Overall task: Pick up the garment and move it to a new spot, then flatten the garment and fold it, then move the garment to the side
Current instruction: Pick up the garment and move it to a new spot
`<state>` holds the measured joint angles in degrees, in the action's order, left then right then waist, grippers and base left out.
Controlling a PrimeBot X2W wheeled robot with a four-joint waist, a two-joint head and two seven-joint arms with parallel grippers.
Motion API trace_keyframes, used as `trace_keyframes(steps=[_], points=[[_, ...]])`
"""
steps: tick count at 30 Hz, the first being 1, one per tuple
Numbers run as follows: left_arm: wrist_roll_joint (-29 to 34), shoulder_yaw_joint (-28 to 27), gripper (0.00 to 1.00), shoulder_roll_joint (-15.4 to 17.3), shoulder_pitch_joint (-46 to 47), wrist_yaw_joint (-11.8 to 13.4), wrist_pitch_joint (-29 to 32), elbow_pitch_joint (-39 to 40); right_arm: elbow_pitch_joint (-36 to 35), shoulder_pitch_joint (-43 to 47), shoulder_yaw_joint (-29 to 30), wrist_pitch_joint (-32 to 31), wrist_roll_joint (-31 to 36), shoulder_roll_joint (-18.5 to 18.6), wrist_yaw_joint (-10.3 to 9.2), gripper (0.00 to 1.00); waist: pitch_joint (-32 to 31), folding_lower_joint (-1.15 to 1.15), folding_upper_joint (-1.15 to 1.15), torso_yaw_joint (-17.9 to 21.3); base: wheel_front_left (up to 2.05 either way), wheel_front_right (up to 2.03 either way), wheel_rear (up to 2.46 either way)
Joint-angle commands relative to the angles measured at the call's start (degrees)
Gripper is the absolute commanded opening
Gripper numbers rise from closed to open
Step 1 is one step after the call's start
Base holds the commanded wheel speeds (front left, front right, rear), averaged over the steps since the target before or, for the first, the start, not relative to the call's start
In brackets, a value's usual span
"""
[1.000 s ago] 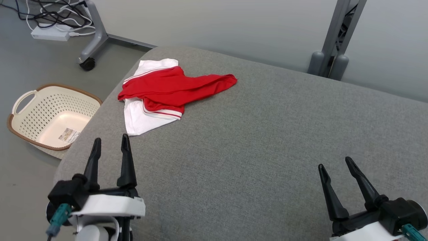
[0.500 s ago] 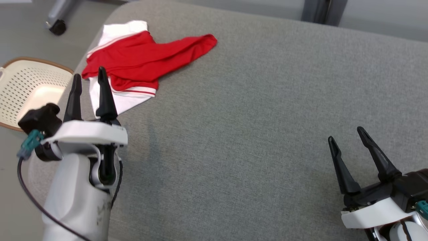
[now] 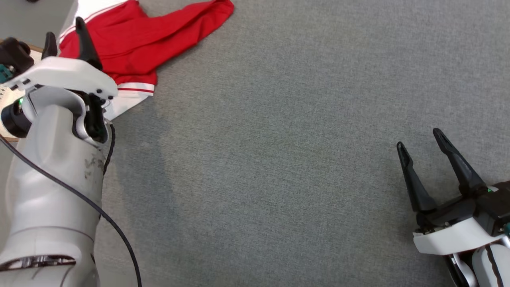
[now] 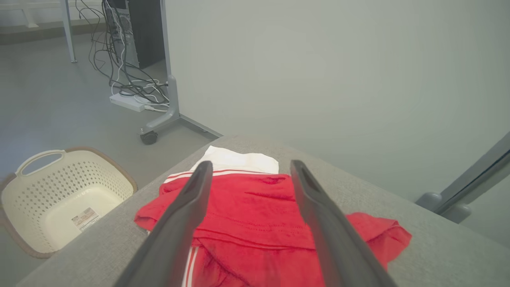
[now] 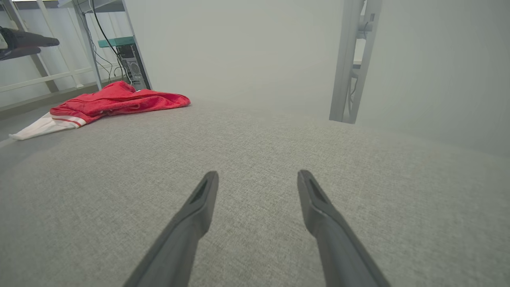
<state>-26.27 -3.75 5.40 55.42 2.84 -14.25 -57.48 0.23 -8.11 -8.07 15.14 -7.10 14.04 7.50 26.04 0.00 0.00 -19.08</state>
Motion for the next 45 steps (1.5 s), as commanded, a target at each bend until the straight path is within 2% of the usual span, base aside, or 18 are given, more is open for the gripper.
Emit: trace_keyframes(steps=[1,7,14,18,23,25,27,34,40,45], points=[[-0.1,-0.2,1.00,-0.1,1.0,0.1,-0.2,-1.5,-0.2,-0.7,0.3,0.0,0.0,0.1,-0.02,1.00,1.0,0.00,0.00,0.6,0.00,0.00,0.00],[-1.4,-1.1,1.00,1.5,7.2,2.3,4.3,-11.8,-0.2,-2.5,-0.5,0.0,0.4,-0.4,-0.02,1.00,3.3,0.00,0.00,2.2,0.00,0.00,0.00],[-1.1,0.4,1.00,2.7,9.2,3.3,13.7,-15.6,0.9,-3.7,-0.2,0.0,0.3,-0.7,-0.03,1.00,5.6,0.00,0.00,3.5,0.00,0.00,0.00],[-0.8,1.5,1.00,2.9,8.3,2.8,18.2,-16.2,0.9,-4.2,-0.2,0.0,0.2,-0.7,-0.03,1.00,6.3,0.00,0.00,3.8,0.00,0.00,0.00],[-0.1,3.0,1.00,2.3,7.2,1.9,20.6,-16.5,1.1,-4.3,0.4,0.0,0.3,-0.6,-0.03,1.00,6.6,0.00,0.00,3.4,0.00,0.00,0.00],[0.0,3.3,0.00,1.9,6.7,1.6,19.9,-16.5,1.4,-4.3,0.0,0.0,0.2,-0.8,-0.03,1.00,6.5,0.00,0.00,3.2,0.00,0.00,0.00],[-0.4,3.2,0.00,1.9,6.7,1.1,17.4,-16.4,1.7,-4.6,-0.6,0.0,0.1,-1.2,-0.03,1.00,6.3,0.00,0.00,3.0,0.00,0.00,0.00],[-0.2,3.2,0.00,2.4,6.1,-1.5,2.2,-14.1,2.3,-4.3,-1.3,0.0,-0.4,-2.2,-0.01,1.00,4.3,0.00,0.00,2.7,0.00,0.00,0.00],[1.0,3.0,0.00,3.4,4.5,-2.8,-0.9,-10.0,2.5,-4.2,-1.0,0.0,-0.9,-3.0,-0.02,1.00,1.5,0.00,0.00,3.1,0.00,0.00,0.00],[4.4,1.0,0.00,3.3,-0.2,-1.5,-1.0,3.0,3.1,-3.1,-1.0,0.0,-1.2,-4.2,-0.02,1.00,-1.9,0.00,0.00,3.1,0.00,0.00,0.00]])
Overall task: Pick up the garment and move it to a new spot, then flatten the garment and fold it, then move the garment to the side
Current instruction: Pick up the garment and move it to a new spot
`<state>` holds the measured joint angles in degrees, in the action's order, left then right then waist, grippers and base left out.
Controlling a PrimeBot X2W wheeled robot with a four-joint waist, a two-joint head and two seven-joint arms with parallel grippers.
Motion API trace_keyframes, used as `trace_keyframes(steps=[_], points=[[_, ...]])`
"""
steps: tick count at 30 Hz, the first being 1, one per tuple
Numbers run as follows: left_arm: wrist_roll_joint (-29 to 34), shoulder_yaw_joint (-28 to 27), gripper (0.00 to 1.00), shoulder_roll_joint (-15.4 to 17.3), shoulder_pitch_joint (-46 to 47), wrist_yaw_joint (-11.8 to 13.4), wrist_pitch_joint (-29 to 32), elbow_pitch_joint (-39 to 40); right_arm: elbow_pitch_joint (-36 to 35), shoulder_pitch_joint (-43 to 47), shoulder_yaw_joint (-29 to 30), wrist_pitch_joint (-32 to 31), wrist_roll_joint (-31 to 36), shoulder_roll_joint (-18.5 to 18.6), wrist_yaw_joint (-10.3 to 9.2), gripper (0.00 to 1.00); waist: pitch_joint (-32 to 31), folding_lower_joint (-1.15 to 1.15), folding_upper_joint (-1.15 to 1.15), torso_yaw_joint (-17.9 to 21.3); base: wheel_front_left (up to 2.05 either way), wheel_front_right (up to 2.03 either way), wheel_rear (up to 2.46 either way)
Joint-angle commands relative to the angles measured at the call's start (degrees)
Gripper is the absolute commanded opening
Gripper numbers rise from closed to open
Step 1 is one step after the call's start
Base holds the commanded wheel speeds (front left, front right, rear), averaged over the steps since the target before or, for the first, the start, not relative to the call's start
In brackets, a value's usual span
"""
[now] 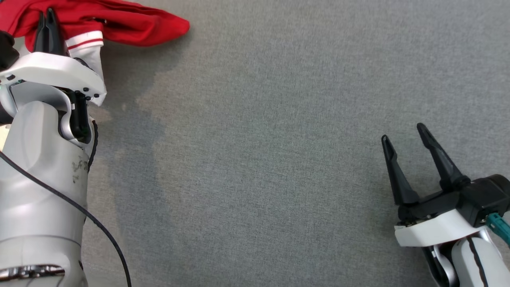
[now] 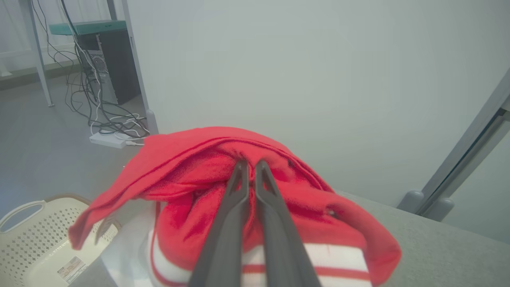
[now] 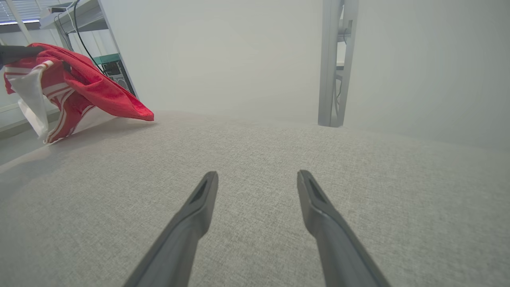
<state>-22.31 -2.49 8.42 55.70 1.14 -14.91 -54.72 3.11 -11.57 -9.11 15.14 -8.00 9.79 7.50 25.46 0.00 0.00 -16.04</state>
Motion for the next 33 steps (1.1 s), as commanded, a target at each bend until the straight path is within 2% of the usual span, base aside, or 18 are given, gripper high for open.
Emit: trace_keyframes(steps=[1,7,16,23,33], points=[[1.5,-0.5,0.00,0.1,-1.5,0.5,-0.3,2.8,0.2,0.6,-0.1,0.0,-0.4,-0.2,-0.02,1.00,-2.0,0.00,0.00,0.2,0.00,0.00,0.00],[6.9,-1.4,0.00,-1.3,-6.9,0.1,-0.3,13.7,0.6,2.3,0.2,0.0,-0.9,-1.9,-0.02,1.00,-6.7,0.00,0.00,1.1,0.00,0.00,0.00],[10.6,-1.1,0.00,-2.7,-11.9,-2.5,-0.3,22.7,-0.5,3.3,1.2,0.0,-1.5,-4.5,-0.02,1.00,-11.7,0.00,0.00,5.6,0.00,0.00,0.00],[11.8,1.5,0.00,-3.9,-13.8,-4.1,-0.3,27.2,-0.7,4.1,2.2,0.0,-2.0,-5.9,-0.02,1.00,-14.3,0.00,0.00,12.0,0.00,0.00,0.00],[13.0,7.3,0.00,-4.7,-16.5,-5.0,0.1,30.2,-0.8,4.9,2.5,0.0,-4.7,-6.8,-0.02,1.00,-15.6,0.00,0.00,23.4,0.00,0.00,0.00]])
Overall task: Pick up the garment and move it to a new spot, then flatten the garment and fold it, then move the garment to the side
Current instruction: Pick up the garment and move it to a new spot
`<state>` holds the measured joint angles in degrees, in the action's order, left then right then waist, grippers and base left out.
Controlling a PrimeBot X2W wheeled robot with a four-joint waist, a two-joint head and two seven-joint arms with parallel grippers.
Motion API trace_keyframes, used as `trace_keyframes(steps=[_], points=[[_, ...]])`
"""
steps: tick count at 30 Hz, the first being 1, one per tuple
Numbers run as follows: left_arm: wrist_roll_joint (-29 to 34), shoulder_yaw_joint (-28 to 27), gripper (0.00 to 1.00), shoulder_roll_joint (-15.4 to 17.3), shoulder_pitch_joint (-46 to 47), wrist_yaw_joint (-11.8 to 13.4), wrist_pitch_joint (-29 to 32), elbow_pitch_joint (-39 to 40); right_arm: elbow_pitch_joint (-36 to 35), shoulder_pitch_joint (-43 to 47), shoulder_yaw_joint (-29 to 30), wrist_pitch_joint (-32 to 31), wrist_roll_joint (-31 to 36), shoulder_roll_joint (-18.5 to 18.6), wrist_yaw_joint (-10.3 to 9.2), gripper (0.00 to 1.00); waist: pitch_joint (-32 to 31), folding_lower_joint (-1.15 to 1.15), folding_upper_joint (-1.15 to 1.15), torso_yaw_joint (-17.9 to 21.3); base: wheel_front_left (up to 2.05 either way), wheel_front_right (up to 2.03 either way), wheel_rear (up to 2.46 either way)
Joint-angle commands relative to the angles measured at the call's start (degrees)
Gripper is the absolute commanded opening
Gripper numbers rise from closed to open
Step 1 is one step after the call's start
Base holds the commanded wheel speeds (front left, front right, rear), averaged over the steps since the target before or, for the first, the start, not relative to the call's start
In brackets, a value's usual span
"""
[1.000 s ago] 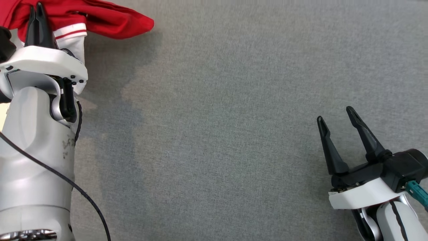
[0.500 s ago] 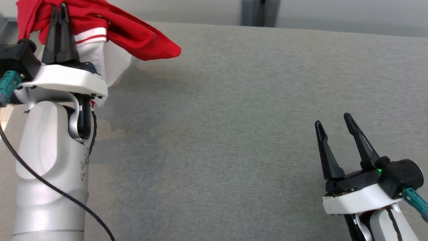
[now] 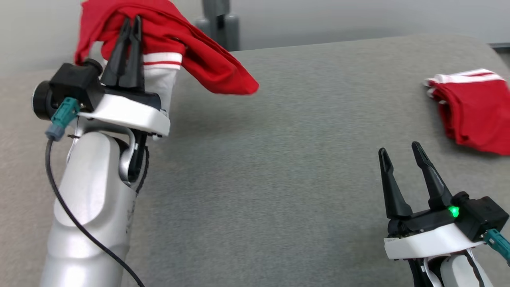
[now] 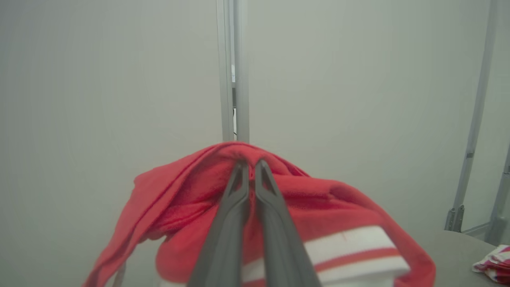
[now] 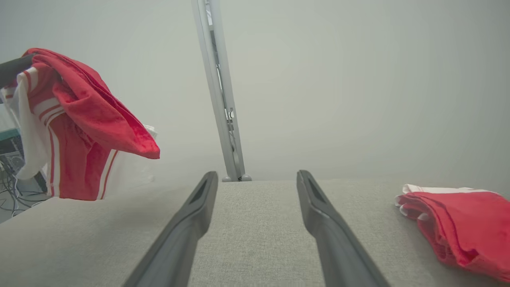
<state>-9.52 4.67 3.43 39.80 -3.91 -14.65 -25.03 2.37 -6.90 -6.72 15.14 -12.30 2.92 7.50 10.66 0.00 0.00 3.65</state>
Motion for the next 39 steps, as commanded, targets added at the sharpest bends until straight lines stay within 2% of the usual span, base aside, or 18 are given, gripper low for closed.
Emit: trace_keyframes(steps=[1,12,18,24,25,26,28,34,39], points=[[0.3,0.5,0.00,0.3,-0.9,0.2,0.0,0.7,-0.1,0.0,-0.1,0.0,-1.4,0.1,-0.02,1.00,-0.8,0.00,0.00,4.9,0.00,0.00,0.00],[1.1,6.3,0.00,-0.2,-4.7,0.8,2.5,-1.1,-1.1,0.7,1.3,0.0,-5.4,0.1,-0.02,1.00,-0.1,0.00,0.00,12.4,0.00,0.00,0.00],[1.7,11.6,0.00,-0.3,-6.9,1.1,3.7,-7.9,-1.0,0.8,0.7,0.0,-6.3,0.1,-0.02,1.00,1.1,0.00,0.00,13.5,0.00,0.00,0.00],[-1.9,16.8,0.00,-0.4,-8.4,1.4,2.0,-15.4,-0.6,-0.7,-1.1,0.0,-6.6,0.1,-0.02,1.00,2.4,0.00,0.00,14.9,0.00,0.00,0.00],[-2.6,17.5,0.05,-0.4,-8.4,1.3,1.6,-16.4,-0.6,-0.8,-1.3,0.0,-6.6,0.1,-0.02,1.00,2.5,0.00,0.00,15.1,0.00,0.00,0.00],[-2.9,18.4,0.34,-0.4,-8.3,1.4,1.3,-17.4,-0.7,-0.9,-1.4,0.0,-6.5,0.1,-0.02,1.00,2.6,0.00,0.00,15.3,0.00,0.00,0.00],[-4.6,20.4,1.00,-0.4,-7.5,2.1,0.5,-19.5,-0.6,-1.0,-1.5,0.0,-6.2,0.1,-0.02,1.00,2.7,0.00,0.00,15.7,0.00,0.00,0.00],[-7.0,24.1,1.00,-0.4,-6.1,3.1,-0.5,-19.0,0.0,-0.2,-1.6,0.0,-5.9,0.1,-0.02,1.00,1.4,0.00,0.00,14.7,0.00,0.00,0.00],[-8.0,24.7,1.00,-0.4,-7.9,5.3,-0.5,-13.2,0.0,0.5,-1.4,0.0,-5.7,0.1,-0.02,1.00,-1.4,0.00,0.00,12.0,0.00,0.00,0.00]])
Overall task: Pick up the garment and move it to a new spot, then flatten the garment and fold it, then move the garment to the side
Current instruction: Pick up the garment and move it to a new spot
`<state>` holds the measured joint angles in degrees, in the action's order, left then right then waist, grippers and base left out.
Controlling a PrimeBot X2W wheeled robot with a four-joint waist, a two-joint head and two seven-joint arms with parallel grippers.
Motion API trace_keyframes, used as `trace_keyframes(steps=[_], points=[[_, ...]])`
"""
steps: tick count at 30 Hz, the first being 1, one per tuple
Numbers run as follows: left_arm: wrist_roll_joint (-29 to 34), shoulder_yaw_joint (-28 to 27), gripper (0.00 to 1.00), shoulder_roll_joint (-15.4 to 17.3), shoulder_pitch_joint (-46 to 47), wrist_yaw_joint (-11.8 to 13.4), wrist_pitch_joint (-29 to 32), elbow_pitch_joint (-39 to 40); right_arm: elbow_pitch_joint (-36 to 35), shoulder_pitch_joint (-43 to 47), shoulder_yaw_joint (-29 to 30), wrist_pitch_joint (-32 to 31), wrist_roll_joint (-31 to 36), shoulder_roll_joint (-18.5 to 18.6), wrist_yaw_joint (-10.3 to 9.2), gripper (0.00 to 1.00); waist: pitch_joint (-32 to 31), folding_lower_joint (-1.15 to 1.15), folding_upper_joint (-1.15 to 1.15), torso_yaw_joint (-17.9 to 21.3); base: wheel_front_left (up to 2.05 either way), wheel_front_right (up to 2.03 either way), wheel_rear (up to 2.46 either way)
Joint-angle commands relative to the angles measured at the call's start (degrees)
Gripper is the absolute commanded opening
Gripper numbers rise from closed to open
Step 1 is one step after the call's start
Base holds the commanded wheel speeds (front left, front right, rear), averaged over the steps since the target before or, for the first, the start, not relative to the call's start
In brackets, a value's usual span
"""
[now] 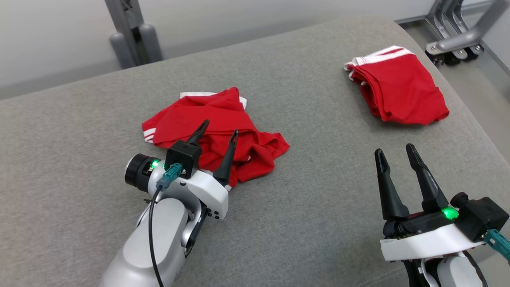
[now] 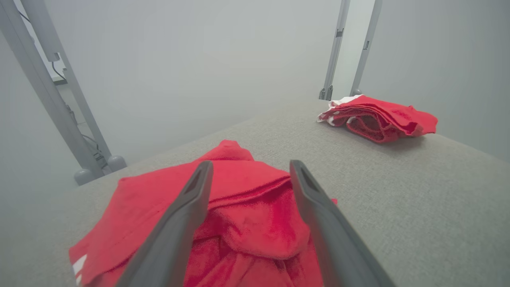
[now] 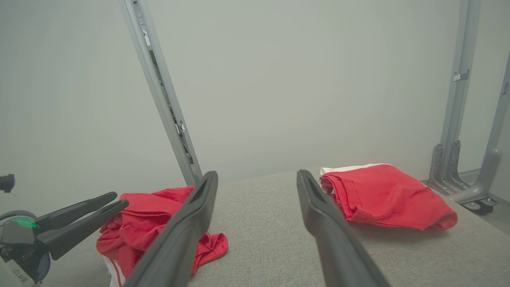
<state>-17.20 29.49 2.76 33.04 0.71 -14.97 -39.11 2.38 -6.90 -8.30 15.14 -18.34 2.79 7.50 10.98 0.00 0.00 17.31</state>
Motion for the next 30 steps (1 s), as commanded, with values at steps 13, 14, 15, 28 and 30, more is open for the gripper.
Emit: trace_keyframes(steps=[13,14,15,28,30], points=[[-1.3,-6.8,1.00,1.3,-14.0,5.2,-0.2,14.5,1.5,4.7,0.6,0.0,-0.5,0.3,-0.02,1.00,-10.5,0.00,0.00,-12.6,0.00,0.00,0.00],[-1.0,-7.8,1.00,1.4,-15.0,5.9,-0.2,15.9,1.6,4.9,0.5,0.0,-0.5,0.3,-0.02,1.00,-10.9,0.00,0.00,-13.3,0.00,0.00,0.00],[-0.9,-8.7,1.00,1.4,-16.3,6.4,-0.2,17.1,1.5,5.0,0.7,0.0,-0.3,0.3,-0.02,1.00,-11.2,0.00,0.00,-13.9,0.00,0.00,0.00],[5.0,-18.0,1.00,1.5,-31.7,8.2,-0.2,33.8,1.7,9.4,3.5,0.0,2.0,0.3,-0.02,1.00,-15.0,0.00,0.00,-18.9,0.00,0.00,0.00],[5.7,-18.6,1.00,1.3,-34.0,7.7,-0.2,34.6,1.4,10.4,3.9,0.0,2.4,0.3,-0.01,1.00,-15.3,0.00,0.00,-19.2,0.00,0.00,0.00]])
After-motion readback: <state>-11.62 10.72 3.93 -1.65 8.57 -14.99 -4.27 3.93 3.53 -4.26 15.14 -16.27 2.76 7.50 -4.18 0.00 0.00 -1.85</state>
